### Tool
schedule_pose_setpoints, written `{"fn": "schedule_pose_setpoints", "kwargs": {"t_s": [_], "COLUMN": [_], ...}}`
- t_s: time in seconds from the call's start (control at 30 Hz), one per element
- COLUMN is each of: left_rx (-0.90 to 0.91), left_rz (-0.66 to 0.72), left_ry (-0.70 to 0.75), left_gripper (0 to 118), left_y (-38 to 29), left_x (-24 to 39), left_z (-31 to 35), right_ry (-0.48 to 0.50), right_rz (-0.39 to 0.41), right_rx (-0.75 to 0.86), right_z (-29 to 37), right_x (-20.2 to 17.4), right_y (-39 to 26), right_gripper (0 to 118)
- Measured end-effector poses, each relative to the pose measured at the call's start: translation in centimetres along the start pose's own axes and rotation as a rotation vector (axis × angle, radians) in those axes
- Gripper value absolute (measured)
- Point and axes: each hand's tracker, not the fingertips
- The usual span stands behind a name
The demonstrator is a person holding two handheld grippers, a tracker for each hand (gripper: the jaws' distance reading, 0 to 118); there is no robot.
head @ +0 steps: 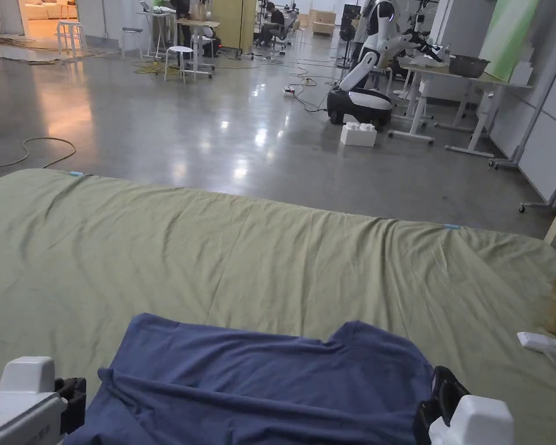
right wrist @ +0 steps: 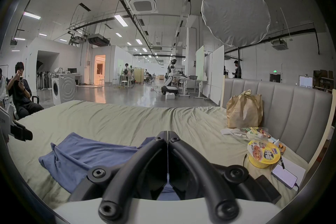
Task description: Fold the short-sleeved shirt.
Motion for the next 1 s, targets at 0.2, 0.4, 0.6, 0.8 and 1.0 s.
{"fn": "schedule_pose_setpoints", "kwargs": {"t_s": [0.2, 0.4, 0.6, 0.8, 1.0], "left_rx": [-0.246, -0.428, -0.434, -0.426, -0.400], "left_rz": [-0.031, 0.014, -0.074, -0.106, -0.146], "left_ry": [0.034, 0.064, 0.110, 0.096, 0.048], "left_gripper": [70, 74, 73, 50, 9], "left_y": [-0.2, -1.6, -2.8, -3.0, -3.0], "left_x": [-1.3, -2.1, -0.4, 0.7, 1.3], "left_z": [-6.3, -10.4, -9.1, -9.0, -8.7], "right_ry": [-0.001, -0.009, -0.024, -0.036, -0.068], "right_rz": [0.024, -0.007, -0.042, -0.163, -0.097], "right_rx": [-0.046, -0.116, -0.179, -0.297, -0.433], "right_z": [0.2, 0.1, 0.2, -0.6, -2.3], "right_x": [0.5, 1.4, 2.4, 3.6, 6.3], "right_y": [-1.5, -2.6, -3.8, -5.6, -7.5], "right_gripper": [1, 1, 1, 2, 60]}}
